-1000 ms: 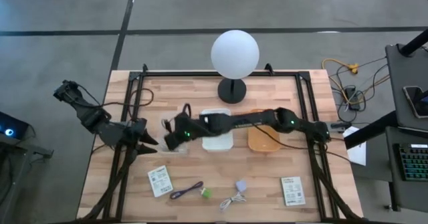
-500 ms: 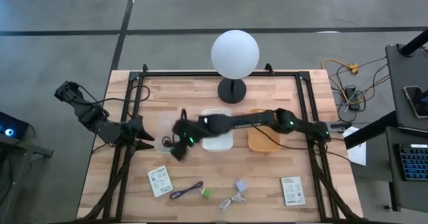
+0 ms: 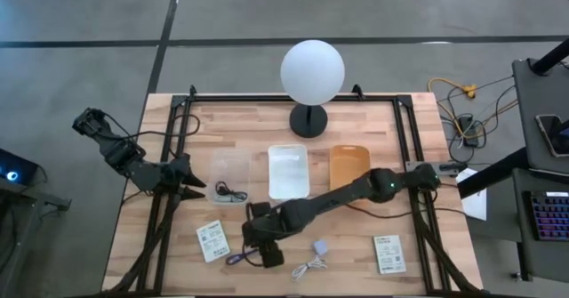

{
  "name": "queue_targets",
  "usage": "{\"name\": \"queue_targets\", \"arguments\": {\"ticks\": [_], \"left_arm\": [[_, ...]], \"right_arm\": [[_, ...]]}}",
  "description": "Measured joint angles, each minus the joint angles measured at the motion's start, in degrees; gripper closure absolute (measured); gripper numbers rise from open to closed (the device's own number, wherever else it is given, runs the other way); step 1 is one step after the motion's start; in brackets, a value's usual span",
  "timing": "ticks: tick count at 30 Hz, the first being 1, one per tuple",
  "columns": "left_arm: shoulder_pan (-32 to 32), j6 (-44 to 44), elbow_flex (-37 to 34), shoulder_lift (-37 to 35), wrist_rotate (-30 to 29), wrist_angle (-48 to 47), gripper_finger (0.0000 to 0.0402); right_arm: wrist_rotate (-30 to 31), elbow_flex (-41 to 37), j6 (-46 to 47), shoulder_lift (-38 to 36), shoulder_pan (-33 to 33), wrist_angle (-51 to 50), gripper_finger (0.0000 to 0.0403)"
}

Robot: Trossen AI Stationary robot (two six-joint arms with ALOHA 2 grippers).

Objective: Pick and place items into bin
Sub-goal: Put the blue charger cable into the transparent bin

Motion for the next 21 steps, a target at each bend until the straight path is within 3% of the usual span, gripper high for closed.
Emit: {"name": "queue_targets", "arguments": {"ticks": [18,21], "left_arm": [[0.0,-0.3,-0.1,-0.1,0.0,0.0,0.026],[0.0,-0.3,-0.1,-0.1,0.0,0.0,0.026]], "right_arm": [[-1.3,0.1,-2.7,7.2,1.7,4.7,0.0196],[0.9,-0.2,-4.0,7.2,1.7,4.7,0.0204]]}}
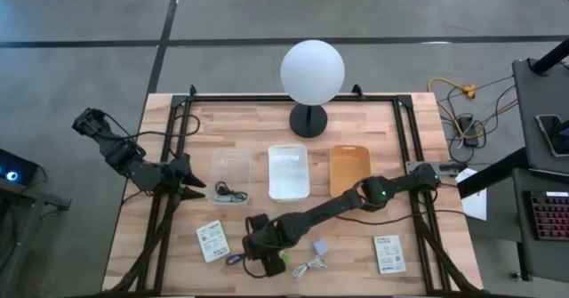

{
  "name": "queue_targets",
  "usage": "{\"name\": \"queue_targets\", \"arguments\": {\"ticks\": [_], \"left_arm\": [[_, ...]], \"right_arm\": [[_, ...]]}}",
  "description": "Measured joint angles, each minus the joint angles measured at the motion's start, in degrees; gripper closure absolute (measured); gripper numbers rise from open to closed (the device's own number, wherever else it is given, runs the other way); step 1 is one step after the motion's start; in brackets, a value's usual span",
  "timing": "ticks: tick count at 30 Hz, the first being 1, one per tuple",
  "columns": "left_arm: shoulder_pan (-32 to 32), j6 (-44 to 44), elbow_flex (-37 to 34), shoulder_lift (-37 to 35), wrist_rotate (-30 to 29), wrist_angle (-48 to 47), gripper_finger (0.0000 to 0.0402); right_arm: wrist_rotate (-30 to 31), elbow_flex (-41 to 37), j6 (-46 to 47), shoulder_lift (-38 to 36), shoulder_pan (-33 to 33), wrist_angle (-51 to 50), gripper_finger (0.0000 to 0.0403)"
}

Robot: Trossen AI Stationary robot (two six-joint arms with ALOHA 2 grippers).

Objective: Pick and place items into bin
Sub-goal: Put the blue charger cable into the transparent bin

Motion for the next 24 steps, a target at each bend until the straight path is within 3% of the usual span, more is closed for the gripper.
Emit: {"name": "queue_targets", "arguments": {"ticks": [4,9,12,15,17,24], "left_arm": [[0.0,0.0,-0.1,0.1,0.0,0.0,0.026],[0.0,-0.2,-0.5,0.0,0.0,0.0,0.026],[0.0,-0.2,-0.5,0.0,0.0,0.0,0.026],[0.0,-0.2,-0.5,0.0,0.0,0.0,0.026],[0.0,-0.2,-0.5,0.0,0.0,0.0,0.026],[0.0,-0.2,-0.4,-0.1,0.0,0.3,0.026]], "right_arm": [[3.4,0.0,0.0,0.0,-0.2,-0.3,0.0243],[3.5,0.0,0.1,-0.1,-1.4,-2.8,0.0329],[-1.8,0.5,2.0,-0.3,-2.4,-5.1,0.0379],[-8.7,1.9,12.3,-0.5,-4.1,-7.8,0.0387],[-9.9,1.6,18.3,-1.4,-4.9,-6.1,0.0388],[2.5,1.8,45.2,-11.9,-8.3,-0.4,0.0389]]}}
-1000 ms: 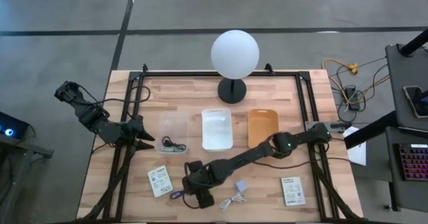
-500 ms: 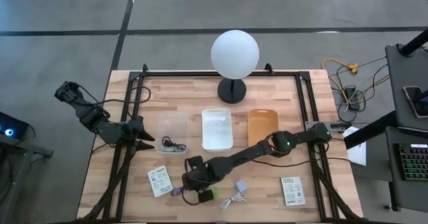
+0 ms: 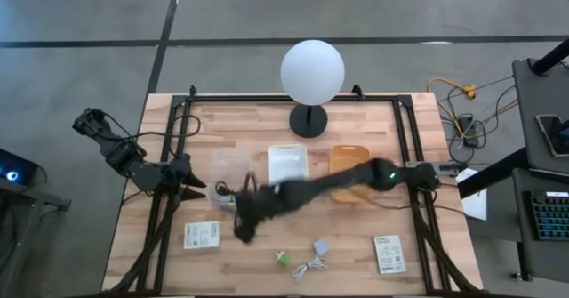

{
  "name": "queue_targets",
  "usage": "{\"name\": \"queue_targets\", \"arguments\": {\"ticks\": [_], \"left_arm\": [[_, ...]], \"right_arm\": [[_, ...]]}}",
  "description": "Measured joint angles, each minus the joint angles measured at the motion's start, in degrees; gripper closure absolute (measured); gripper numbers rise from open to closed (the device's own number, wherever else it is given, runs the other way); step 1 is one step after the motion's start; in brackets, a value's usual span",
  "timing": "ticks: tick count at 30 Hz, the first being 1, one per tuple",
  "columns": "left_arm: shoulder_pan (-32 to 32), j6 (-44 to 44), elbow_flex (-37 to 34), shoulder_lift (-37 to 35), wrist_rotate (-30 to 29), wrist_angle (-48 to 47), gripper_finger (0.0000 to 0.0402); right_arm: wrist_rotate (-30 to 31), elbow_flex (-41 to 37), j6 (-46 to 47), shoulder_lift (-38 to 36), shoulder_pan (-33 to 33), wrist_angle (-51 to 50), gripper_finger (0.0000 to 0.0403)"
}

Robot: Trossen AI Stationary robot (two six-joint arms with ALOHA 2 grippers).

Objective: Pick and place items into bin
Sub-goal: Put the blue charger cable into the transparent bin, then put the white charger cable into the transparent bin

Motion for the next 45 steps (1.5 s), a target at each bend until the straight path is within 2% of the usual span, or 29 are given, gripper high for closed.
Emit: {"name": "queue_targets", "arguments": {"ticks": [3,6,9,15,18,23,26,28,30,32,37,41,45], "left_arm": [[0.0,0.0,0.2,-0.2,0.0,0.2,0.026],[0.0,1.7,0.3,-0.6,-0.1,2.2,0.026],[0.0,3.4,0.3,-1.0,-1.4,3.3,0.026],[0.0,3.5,0.3,-1.6,-2.7,3.0,0.026],[0.0,3.4,0.3,-1.4,-2.9,2.8,0.026],[0.0,3.5,0.2,-0.6,-2.9,2.8,0.026],[0.0,3.5,0.2,-0.5,-2.9,2.8,0.026],[0.0,3.5,0.2,-0.5,-2.6,2.8,0.026],[0.0,3.2,0.1,-0.7,-1.3,2.8,0.026],[0.0,3.1,-0.1,-0.6,0.3,2.8,0.026],[0.0,3.3,-0.2,0.5,1.5,2.7,0.026],[0.0,3.4,-0.2,1.5,1.5,2.7,0.026],[0.0,3.4,-0.2,2.3,1.5,2.7,0.026]], "right_arm": [[0.5,0.6,14.4,-2.1,-2.7,1.0,0.0389],[4.9,-0.2,21.9,-0.7,-4.5,4.3,0.0389],[4.5,-0.4,23.1,1.7,-6.9,8.2,0.0389],[3.1,-0.3,23.5,5.4,-8.7,8.2,0.0382],[2.7,-0.6,19.5,6.7,-8.2,7.2,0.0347],[4.0,-0.2,15.2,4.7,-8.3,6.8,0.0259],[3.8,-0.2,5.9,4.4,-7.8,7.1,0.0217],[0.0,0.0,-3.1,3.2,-7.2,4.8,0.02],[-3.9,0.0,-14.1,1.0,-5.8,-0.5,0.0192],[-5.4,0.2,-22.7,-1.0,-3.1,-9.6,0.019],[-4.6,-0.2,-35.2,-1.1,6.0,-28.8,0.0189],[-4.3,-0.1,-38.5,-1.5,13.1,-29.9,0.0189],[-4.6,-0.3,-36.7,-1.0,18.9,-27.3,0.0188]]}}
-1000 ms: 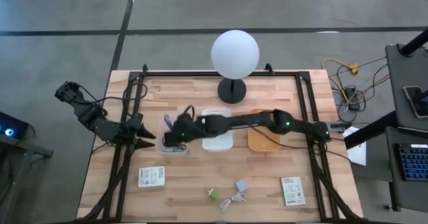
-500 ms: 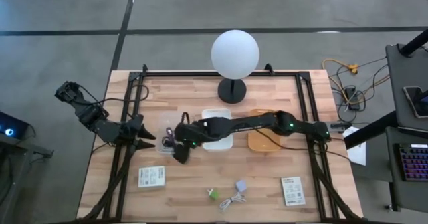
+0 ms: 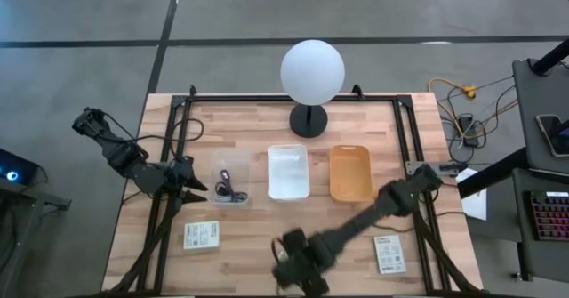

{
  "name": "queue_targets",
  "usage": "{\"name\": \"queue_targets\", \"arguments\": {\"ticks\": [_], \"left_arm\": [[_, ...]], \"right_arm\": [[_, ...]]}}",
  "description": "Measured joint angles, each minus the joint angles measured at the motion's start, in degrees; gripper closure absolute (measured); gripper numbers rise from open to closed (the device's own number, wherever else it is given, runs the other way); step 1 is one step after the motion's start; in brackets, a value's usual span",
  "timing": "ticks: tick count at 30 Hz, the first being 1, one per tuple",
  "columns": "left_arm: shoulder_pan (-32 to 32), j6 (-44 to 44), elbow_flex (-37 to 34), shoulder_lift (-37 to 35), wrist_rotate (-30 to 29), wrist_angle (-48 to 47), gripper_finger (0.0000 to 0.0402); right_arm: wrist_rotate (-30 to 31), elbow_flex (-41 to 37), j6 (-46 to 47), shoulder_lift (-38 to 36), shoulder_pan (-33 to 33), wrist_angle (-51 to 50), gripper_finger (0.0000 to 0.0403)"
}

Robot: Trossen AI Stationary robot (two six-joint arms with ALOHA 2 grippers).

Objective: Pick and place items into bin
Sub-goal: Put the white charger cable into the transparent bin

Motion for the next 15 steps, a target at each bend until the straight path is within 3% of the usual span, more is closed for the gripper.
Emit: {"name": "queue_targets", "arguments": {"ticks": [5,15], "left_arm": [[0.0,0.0,0.0,1.0,0.0,0.0,0.026],[0.0,-0.4,0.2,3.1,0.4,1.5,0.026]], "right_arm": [[1.6,-1.1,4.3,2.0,3.2,2.1,0.0188],[2.6,-10.4,11.9,4.2,1.6,3.8,0.0188]]}}
